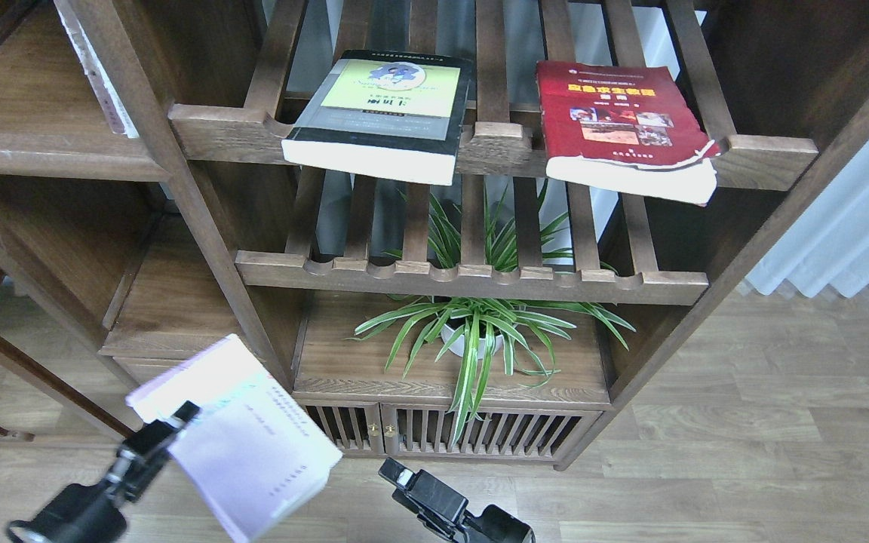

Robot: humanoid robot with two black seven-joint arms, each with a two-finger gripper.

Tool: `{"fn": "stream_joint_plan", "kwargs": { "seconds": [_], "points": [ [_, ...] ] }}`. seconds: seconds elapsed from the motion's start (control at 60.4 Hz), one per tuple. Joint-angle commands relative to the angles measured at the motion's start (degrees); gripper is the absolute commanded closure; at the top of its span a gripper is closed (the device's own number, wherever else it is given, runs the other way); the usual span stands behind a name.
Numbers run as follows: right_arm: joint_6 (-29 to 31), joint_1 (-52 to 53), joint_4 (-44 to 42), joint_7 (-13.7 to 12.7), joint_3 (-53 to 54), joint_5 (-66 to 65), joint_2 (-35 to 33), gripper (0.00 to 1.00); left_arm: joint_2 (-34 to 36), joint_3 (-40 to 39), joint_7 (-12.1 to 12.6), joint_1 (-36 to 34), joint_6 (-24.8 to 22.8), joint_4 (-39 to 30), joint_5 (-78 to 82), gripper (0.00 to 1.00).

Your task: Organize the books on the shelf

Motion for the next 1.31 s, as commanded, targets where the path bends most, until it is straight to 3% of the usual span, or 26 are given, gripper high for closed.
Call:
{"fn": "stream_joint_plan", "kwargs": {
  "seconds": [0.0,0.298,0.596,0.778,0.878,1.292],
  "points": [
    [0.0,-0.3,-0.2,0.1,0.0,0.1,0.0,0.01,3.9,-9.0,-0.1,1.9,0.0,-1.5,0.0,0.92],
    [0.0,-0.7,-2.7,0.2,0.0,0.3,0.0,0.01,13.2,-28.2,0.0,2.5,0.0,-1.7,-0.6,0.93],
    [0.0,-0.9,-2.9,0.2,0.0,0.2,0.0,0.01,22.1,-37.5,1.8,1.0,0.0,1.9,0.3,0.93],
    [0.0,-0.9,-2.9,0.2,0.0,0.2,0.0,0.01,24.6,-36.2,5.6,-11.6,0.0,9.9,7.5,0.93],
    [0.0,-0.9,-2.9,0.2,0.0,0.2,0.0,0.01,24.2,-32.8,5.7,-20.5,0.0,13.3,14.0,0.92],
    [0.0,-1.2,-2.8,0.2,0.0,0.2,0.0,0.01,18.2,-22.3,6.1,-45.4,0.0,20.1,29.5,0.91]
  ]
}}
